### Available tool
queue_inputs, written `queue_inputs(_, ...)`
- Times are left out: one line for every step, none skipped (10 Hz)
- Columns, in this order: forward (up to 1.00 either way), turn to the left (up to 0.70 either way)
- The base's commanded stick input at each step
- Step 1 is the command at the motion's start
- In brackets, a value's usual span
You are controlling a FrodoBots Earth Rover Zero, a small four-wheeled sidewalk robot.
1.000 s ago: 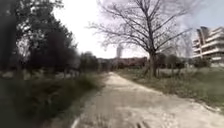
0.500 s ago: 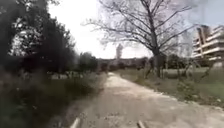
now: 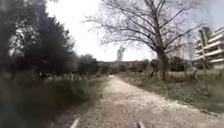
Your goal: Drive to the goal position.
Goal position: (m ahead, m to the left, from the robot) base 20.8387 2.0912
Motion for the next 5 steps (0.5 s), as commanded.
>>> queue_inputs(1.0,-0.03)
queue_inputs(1.0,0.0)
queue_inputs(1.0,0.0)
queue_inputs(1.0,0.0)
queue_inputs(1.0,0.0)
